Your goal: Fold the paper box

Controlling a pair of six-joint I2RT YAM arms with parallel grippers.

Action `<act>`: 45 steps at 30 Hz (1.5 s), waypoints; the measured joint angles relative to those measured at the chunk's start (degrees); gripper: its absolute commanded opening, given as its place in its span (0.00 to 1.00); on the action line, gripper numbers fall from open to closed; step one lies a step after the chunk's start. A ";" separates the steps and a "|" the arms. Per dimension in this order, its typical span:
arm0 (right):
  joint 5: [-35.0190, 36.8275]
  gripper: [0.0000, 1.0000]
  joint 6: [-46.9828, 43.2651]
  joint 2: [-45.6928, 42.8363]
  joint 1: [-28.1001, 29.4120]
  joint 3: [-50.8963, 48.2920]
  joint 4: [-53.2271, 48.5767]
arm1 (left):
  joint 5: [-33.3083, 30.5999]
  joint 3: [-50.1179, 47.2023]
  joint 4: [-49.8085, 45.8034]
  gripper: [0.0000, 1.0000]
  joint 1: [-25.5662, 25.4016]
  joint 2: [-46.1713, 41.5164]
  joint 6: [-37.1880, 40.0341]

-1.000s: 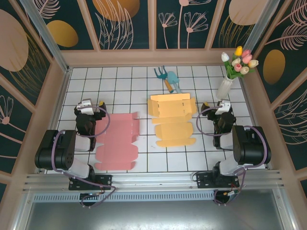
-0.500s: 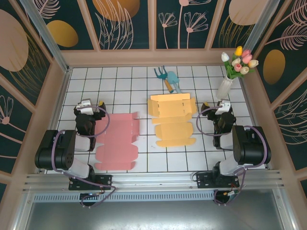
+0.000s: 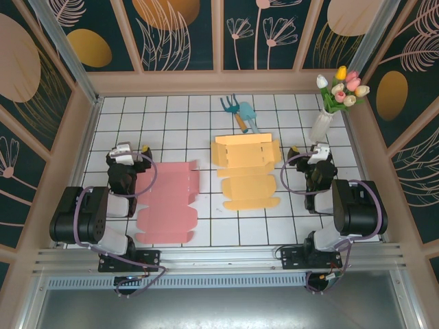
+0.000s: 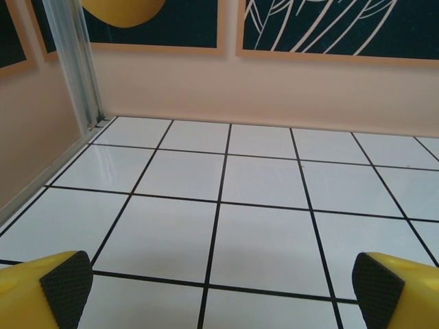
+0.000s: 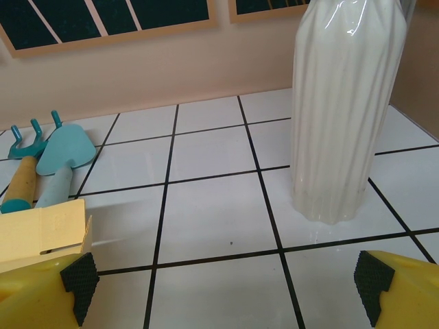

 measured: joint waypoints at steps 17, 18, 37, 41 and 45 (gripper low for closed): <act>10.16 0.99 5.01 -16.74 6.29 9.07 -25.97 | -11.52 3.45 -22.47 0.99 -0.42 -26.77 -16.04; 10.32 0.99 6.36 -17.35 6.51 11.37 -29.55 | -10.84 5.01 -25.27 0.99 -0.42 -27.54 -18.18; 10.47 0.99 23.71 -19.87 26.18 20.65 -54.25 | 2.34 20.74 -42.53 0.92 -25.16 -8.92 -33.44; 10.49 0.99 24.44 -19.89 26.84 17.53 -54.10 | 2.84 25.27 -42.32 0.88 -27.76 -2.97 -31.78; 10.56 0.99 24.57 -21.18 27.98 14.82 -54.05 | 3.34 31.43 -43.34 0.82 -30.91 4.26 -29.79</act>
